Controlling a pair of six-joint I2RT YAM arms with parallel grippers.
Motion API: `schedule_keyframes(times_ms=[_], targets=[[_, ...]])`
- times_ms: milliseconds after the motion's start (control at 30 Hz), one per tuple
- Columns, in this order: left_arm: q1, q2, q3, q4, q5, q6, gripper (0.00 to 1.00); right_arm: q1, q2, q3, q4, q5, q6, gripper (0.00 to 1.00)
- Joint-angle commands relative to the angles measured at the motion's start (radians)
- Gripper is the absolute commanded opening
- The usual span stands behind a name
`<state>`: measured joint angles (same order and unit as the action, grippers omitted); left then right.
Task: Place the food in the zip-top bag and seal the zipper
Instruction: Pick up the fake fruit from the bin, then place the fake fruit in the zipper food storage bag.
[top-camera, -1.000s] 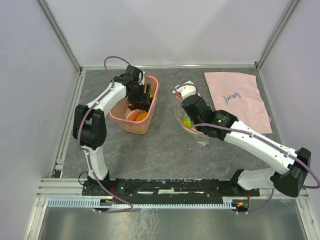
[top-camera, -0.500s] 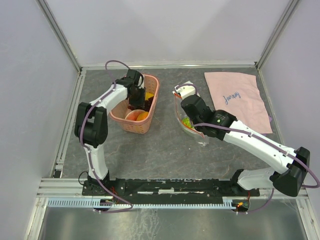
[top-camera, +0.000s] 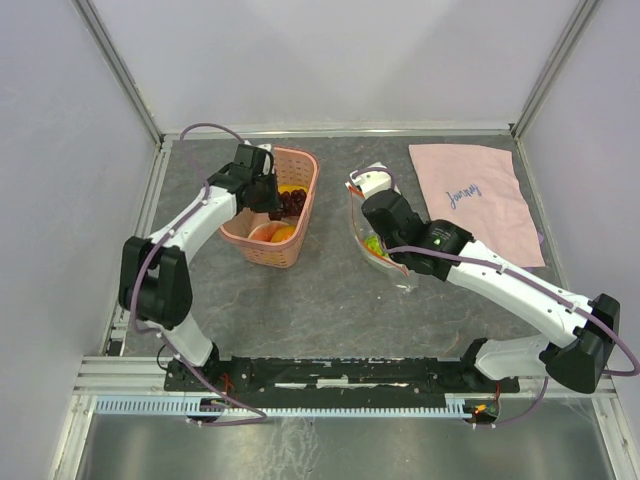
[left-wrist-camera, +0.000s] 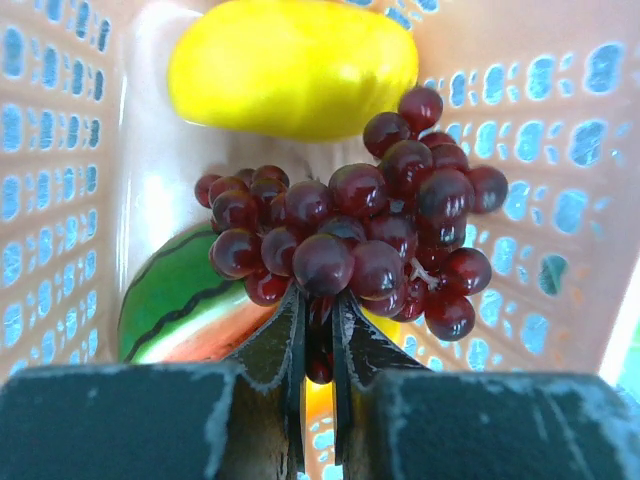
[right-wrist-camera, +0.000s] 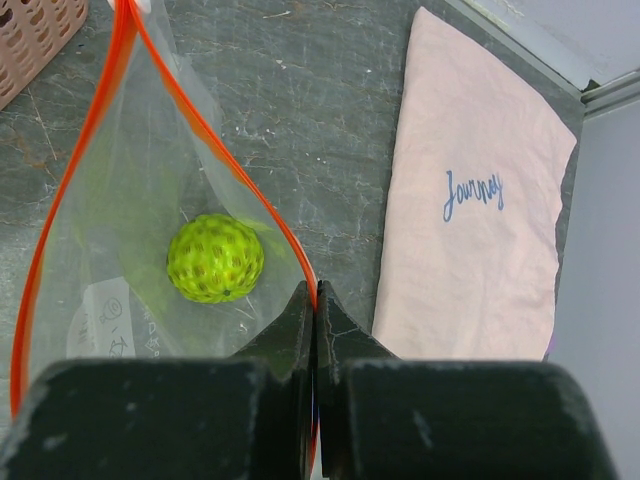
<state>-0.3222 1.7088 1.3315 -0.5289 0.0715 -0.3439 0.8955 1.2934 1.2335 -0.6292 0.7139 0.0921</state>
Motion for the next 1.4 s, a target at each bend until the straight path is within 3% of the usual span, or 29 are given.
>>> schedule_keyframes(times_ms=[0, 467, 867, 1367], targets=[[-0.002, -0.131, -0.042, 0.121, -0.058, -0.084, 0.03, -0.003, -0.017, 0.033, 0.006, -0.002, 0.018, 0.01], [-0.001, -0.416, -0.178, 0.210, -0.096, -0.127, 0.03, -0.002, -0.001, 0.067, 0.008, -0.071, 0.040, 0.01], [-0.005, -0.673, -0.366, 0.479, 0.163, -0.210, 0.03, -0.003, 0.005, 0.056, 0.054, -0.137, 0.072, 0.01], [-0.078, -0.829, -0.494, 0.817, 0.355, -0.405, 0.03, -0.003, -0.015, 0.019, 0.161, -0.226, 0.119, 0.01]])
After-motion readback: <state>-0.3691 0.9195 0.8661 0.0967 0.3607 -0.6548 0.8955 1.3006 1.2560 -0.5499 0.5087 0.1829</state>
